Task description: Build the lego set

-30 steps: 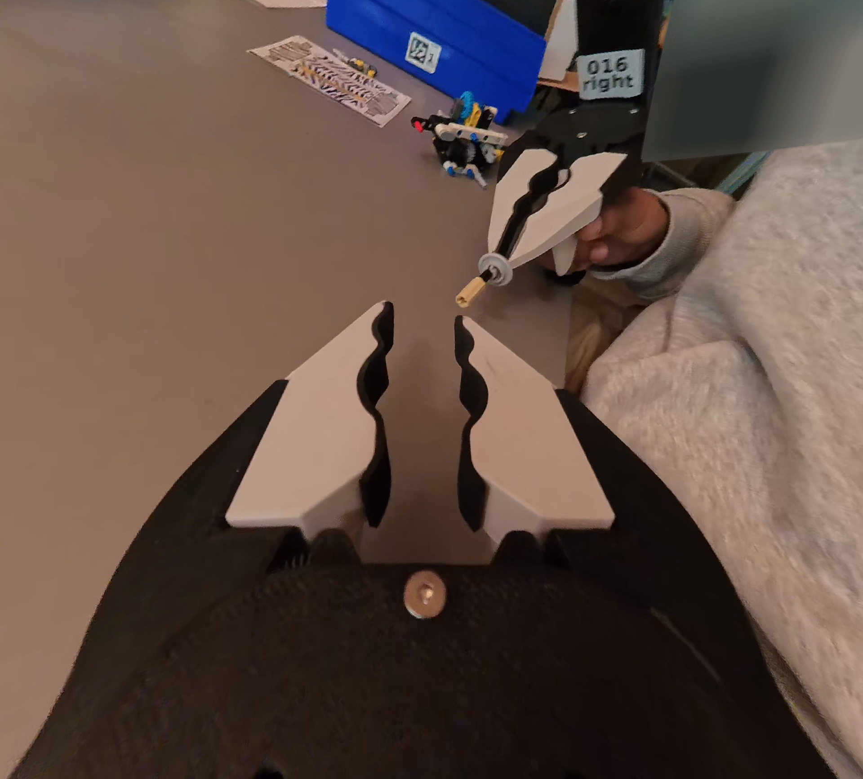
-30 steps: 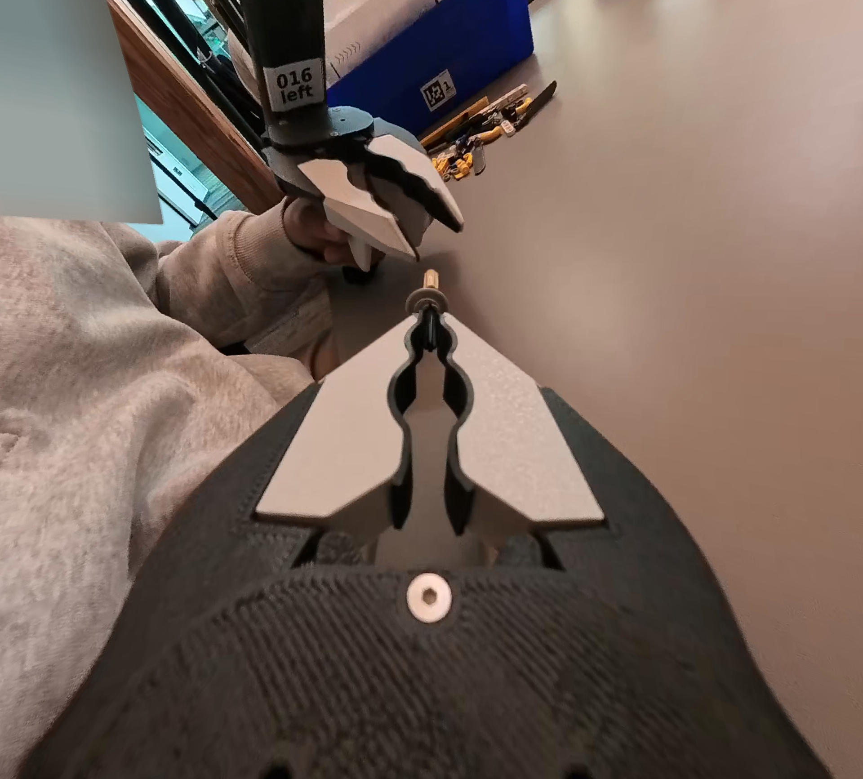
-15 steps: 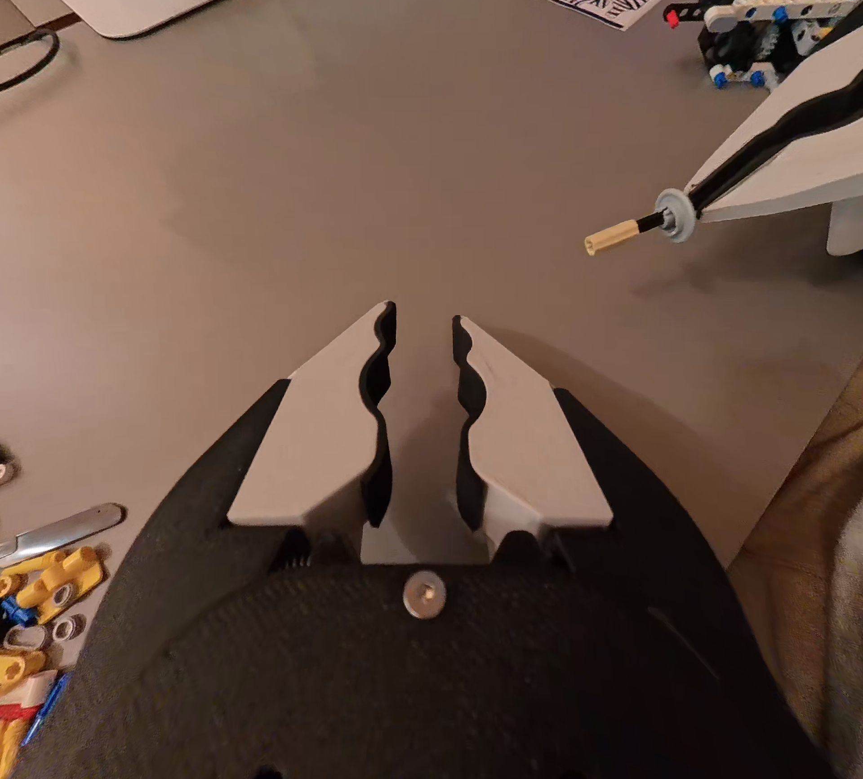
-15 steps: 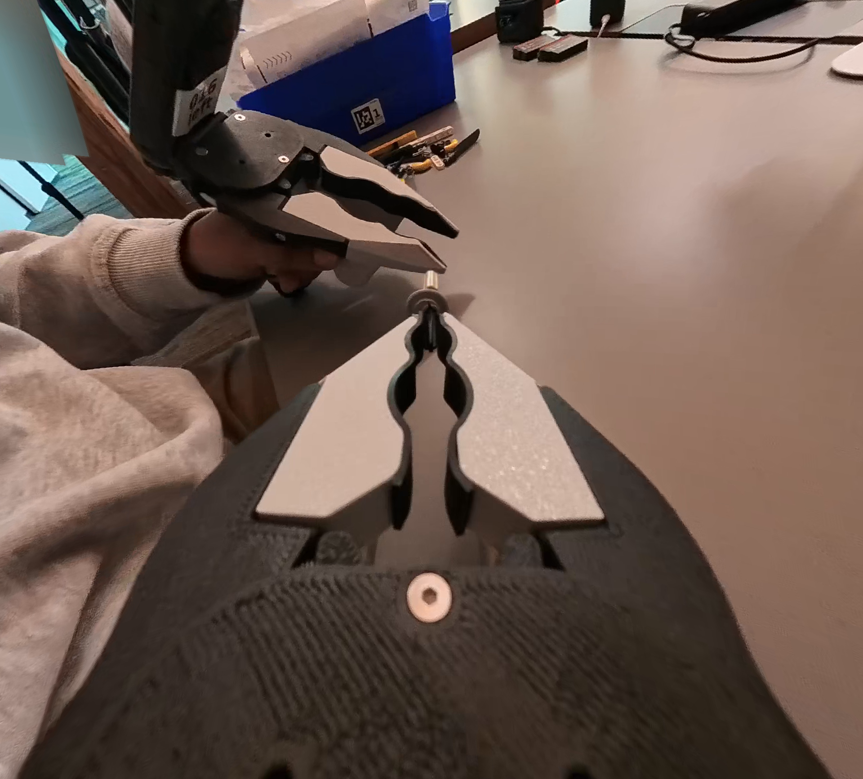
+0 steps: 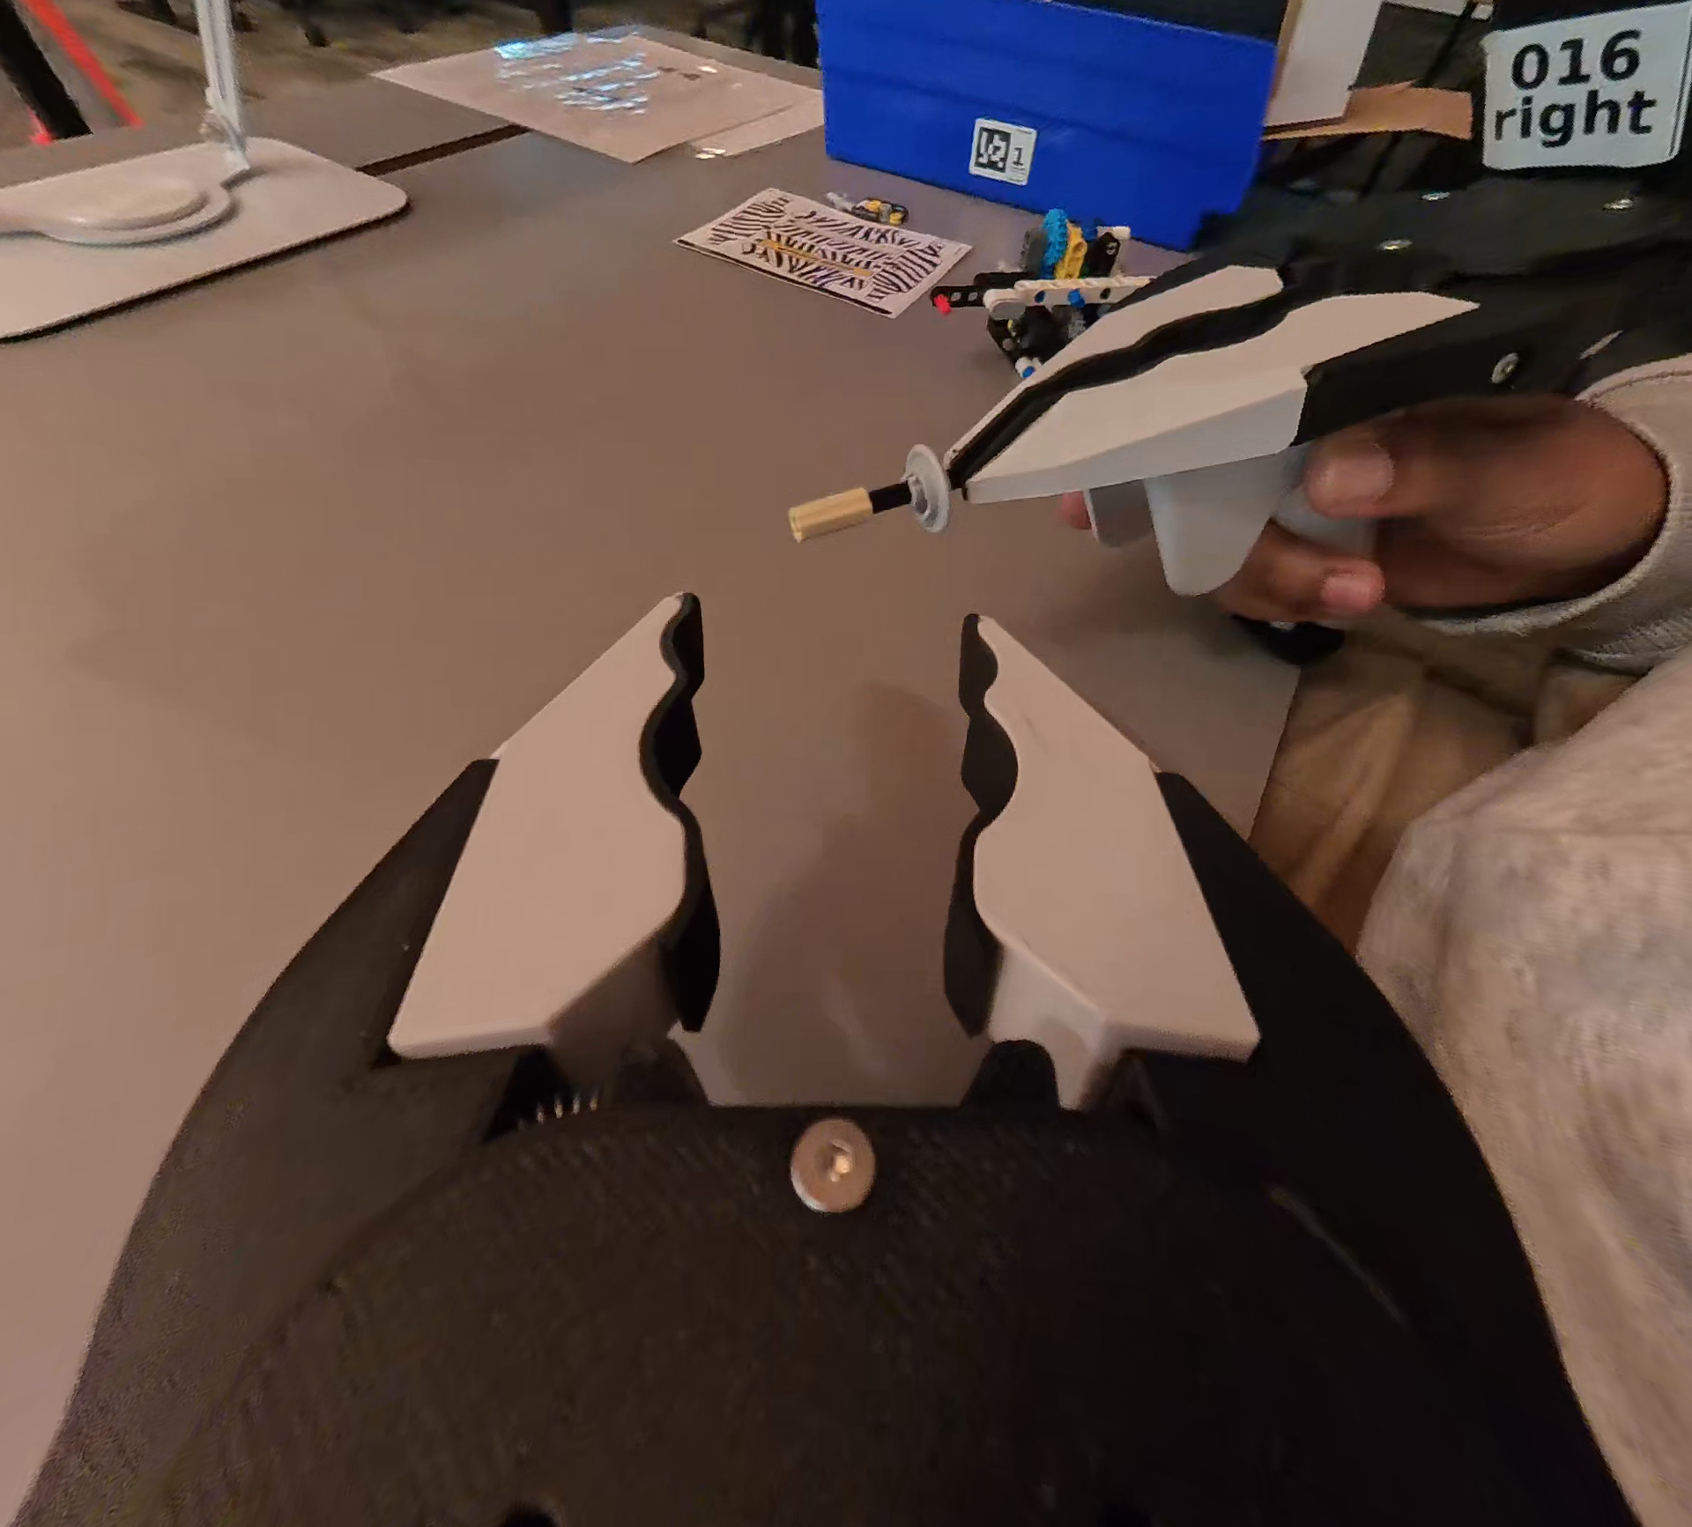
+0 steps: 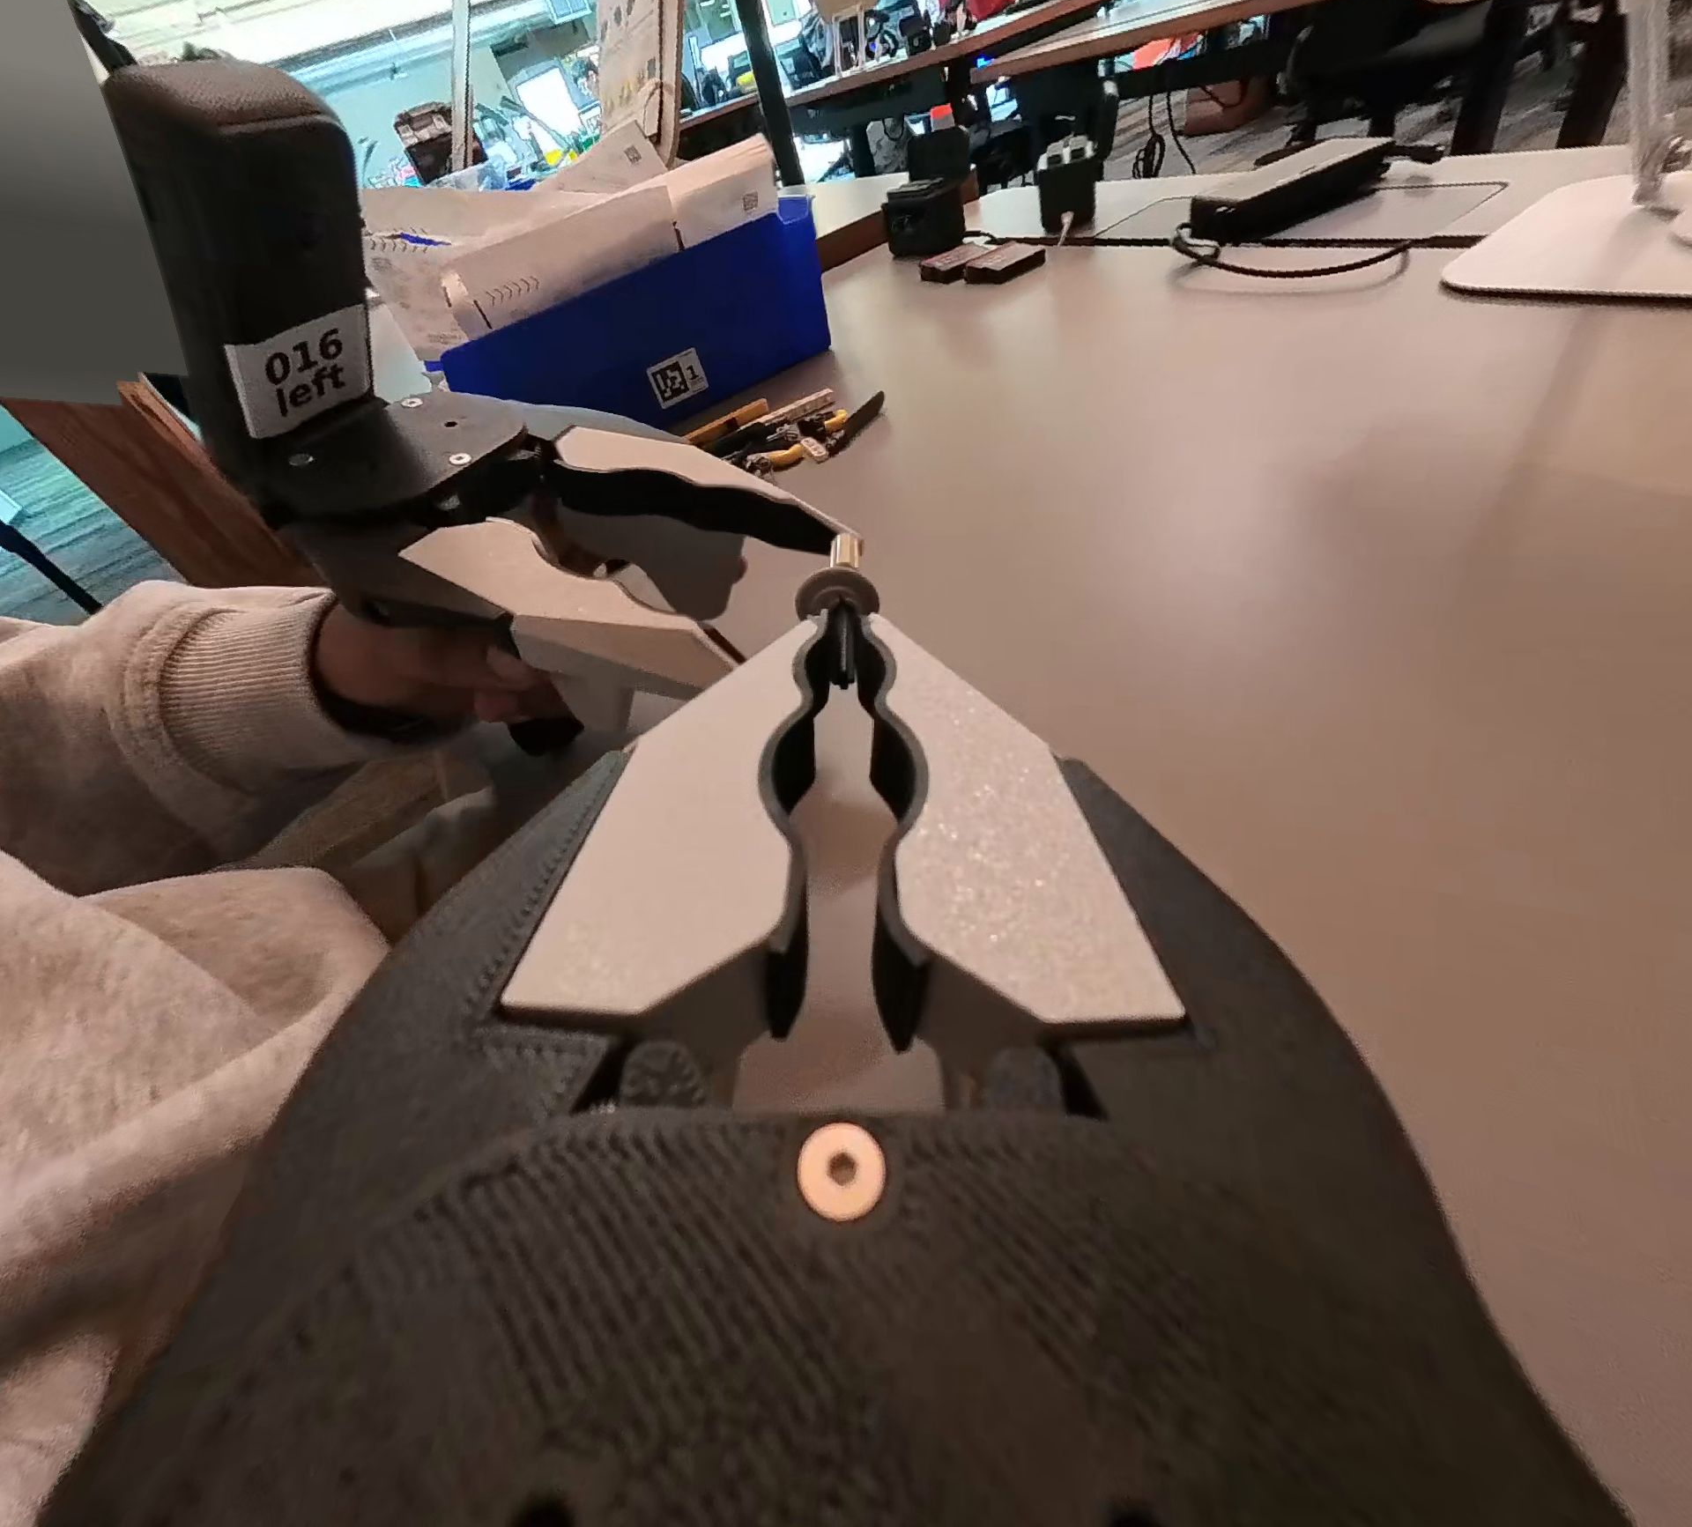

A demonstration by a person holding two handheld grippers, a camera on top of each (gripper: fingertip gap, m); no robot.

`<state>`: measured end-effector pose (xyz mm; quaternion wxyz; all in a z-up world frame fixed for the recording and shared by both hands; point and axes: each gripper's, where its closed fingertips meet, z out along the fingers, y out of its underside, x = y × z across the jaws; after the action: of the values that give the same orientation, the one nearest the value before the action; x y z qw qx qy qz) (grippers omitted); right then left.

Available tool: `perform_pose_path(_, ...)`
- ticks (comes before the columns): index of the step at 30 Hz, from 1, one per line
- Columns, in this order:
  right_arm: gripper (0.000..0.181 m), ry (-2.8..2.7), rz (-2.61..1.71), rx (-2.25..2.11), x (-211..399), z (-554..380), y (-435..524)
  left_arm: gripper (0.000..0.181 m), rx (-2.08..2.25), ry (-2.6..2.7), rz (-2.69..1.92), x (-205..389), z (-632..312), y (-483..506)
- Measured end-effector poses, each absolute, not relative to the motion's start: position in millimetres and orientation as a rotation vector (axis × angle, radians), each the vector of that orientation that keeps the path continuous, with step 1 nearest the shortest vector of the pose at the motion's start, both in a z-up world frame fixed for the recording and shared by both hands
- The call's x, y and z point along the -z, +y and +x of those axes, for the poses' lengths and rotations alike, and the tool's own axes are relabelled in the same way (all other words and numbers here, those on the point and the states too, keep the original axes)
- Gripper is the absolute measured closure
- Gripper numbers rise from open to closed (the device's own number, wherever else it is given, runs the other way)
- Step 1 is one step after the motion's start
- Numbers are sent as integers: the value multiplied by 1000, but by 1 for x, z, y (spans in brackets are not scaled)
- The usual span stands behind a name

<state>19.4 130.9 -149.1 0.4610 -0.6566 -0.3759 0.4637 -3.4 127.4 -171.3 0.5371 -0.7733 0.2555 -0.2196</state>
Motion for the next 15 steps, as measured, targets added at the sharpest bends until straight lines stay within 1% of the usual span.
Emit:
perform_pose_path(1,179,-924,-1609,-1141,148,18,130,128,525,610,-1834,171,-3,127)
perform_pose_path(5,179,-943,-1611,-1153,149,13,125,141,537,588,-1805,165,-5,128)
perform_pose_path(12,178,-1004,-1622,-1138,154,7,119,143,623,593,-1807,165,2,125)
perform_pose_path(15,178,-1053,-1609,-1123,156,8,117,139,643,588,-1813,165,2,125)
